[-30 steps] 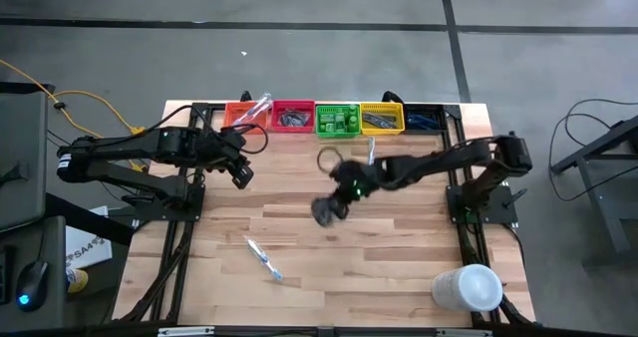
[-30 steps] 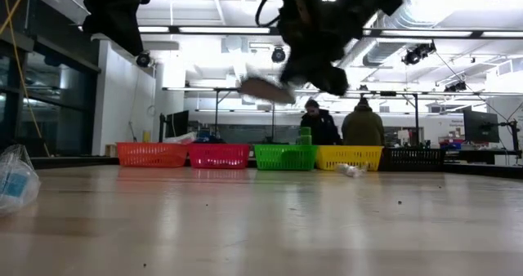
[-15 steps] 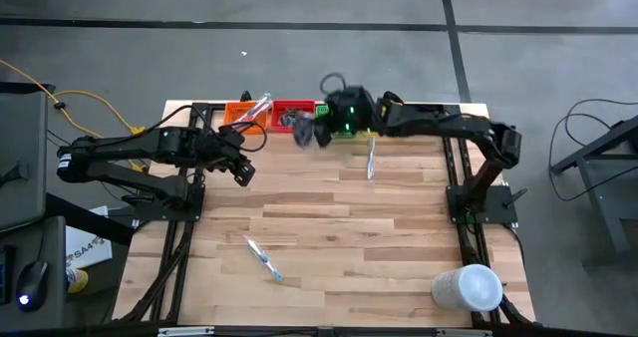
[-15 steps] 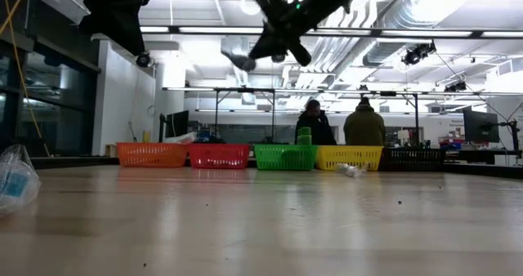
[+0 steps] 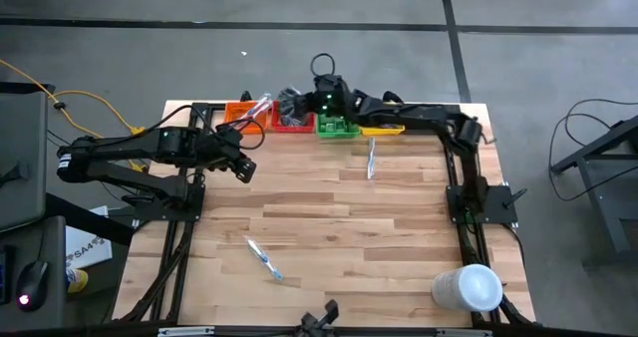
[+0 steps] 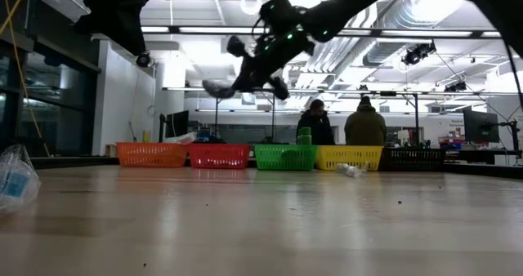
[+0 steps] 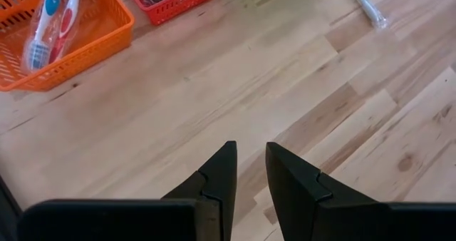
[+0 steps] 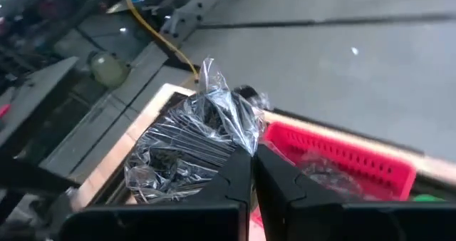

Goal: Pick & Place Travel size toiletries
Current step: Put the black hairbrush into the red bin

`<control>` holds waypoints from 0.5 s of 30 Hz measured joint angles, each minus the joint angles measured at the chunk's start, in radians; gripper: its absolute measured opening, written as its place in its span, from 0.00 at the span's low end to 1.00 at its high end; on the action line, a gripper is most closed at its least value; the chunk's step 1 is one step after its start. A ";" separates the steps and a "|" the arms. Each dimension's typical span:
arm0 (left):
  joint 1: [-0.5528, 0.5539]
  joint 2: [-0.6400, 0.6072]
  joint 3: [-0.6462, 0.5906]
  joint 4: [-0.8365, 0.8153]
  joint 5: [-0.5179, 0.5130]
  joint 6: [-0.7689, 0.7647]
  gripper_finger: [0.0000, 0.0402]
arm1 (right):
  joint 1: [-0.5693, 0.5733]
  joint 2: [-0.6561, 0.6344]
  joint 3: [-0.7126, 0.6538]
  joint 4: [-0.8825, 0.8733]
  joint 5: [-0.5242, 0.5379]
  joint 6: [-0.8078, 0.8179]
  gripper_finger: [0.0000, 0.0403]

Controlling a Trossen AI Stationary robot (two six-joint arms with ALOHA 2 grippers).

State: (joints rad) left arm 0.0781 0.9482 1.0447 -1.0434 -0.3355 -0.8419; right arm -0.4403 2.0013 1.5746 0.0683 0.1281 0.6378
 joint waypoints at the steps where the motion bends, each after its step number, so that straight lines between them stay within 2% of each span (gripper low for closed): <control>1: 0.000 0.000 0.000 -0.001 0.000 -0.002 0.20 | 0.003 0.023 0.019 -0.006 0.008 0.031 0.01; 7: 0.000 0.000 0.000 -0.004 0.001 -0.020 0.20 | 0.016 0.128 0.121 -0.096 0.091 0.150 0.01; 15: 0.000 0.000 0.000 -0.007 0.005 -0.020 0.20 | 0.013 0.147 0.159 -0.146 0.162 0.252 0.01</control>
State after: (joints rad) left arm 0.0782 0.9482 1.0447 -1.0500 -0.3305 -0.8623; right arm -0.4277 2.1479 1.7340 -0.0778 0.2897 0.8902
